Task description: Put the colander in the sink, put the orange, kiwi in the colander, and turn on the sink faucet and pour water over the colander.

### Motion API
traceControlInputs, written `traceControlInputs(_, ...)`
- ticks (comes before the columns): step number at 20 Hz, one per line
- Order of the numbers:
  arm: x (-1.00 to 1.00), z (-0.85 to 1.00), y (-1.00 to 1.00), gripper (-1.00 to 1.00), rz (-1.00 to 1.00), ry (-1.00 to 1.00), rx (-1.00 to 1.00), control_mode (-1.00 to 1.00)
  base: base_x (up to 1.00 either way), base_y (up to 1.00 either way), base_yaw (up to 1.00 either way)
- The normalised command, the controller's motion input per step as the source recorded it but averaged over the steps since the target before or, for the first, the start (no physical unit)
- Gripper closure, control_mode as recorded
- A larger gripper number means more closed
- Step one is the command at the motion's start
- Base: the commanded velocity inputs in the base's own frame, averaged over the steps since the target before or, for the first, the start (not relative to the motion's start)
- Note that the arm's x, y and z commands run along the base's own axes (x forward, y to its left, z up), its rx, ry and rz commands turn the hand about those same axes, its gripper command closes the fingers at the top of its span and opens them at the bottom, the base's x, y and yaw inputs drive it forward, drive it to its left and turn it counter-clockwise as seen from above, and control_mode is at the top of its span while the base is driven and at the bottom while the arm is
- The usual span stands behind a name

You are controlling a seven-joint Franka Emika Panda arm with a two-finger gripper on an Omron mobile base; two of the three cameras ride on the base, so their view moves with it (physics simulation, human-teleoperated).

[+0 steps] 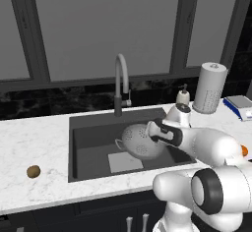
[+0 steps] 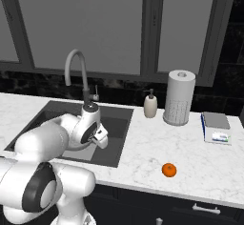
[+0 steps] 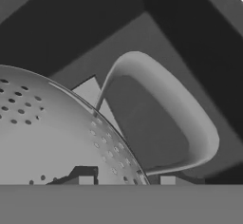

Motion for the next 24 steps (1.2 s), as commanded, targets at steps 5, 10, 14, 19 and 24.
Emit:
traceControlInputs(5, 0.4, -0.47, 0.0, 1.0, 0.01, 0.01, 0.0, -1.0, 0.0, 0.0, 0.0)
traceControlInputs(10, 0.42, -0.44, 0.03, 1.0, 0.0, 0.0, 0.0, -1.0, 0.0, 0.0, 0.0)
traceControlInputs(14, 0.36, -0.28, 0.06, 1.0, 0.0, 0.0, 0.0, -1.0, 0.0, 0.0, 0.0)
traceControlInputs(19, 0.37, -0.34, 0.12, 1.0, 0.0, 0.01, 0.0, -1.0, 0.0, 0.0, 0.0)
traceControlInputs(24, 0.1, -0.34, 0.13, 1.0, 0.01, 0.0, 0.0, -1.0, 0.0, 0.0, 0.0)
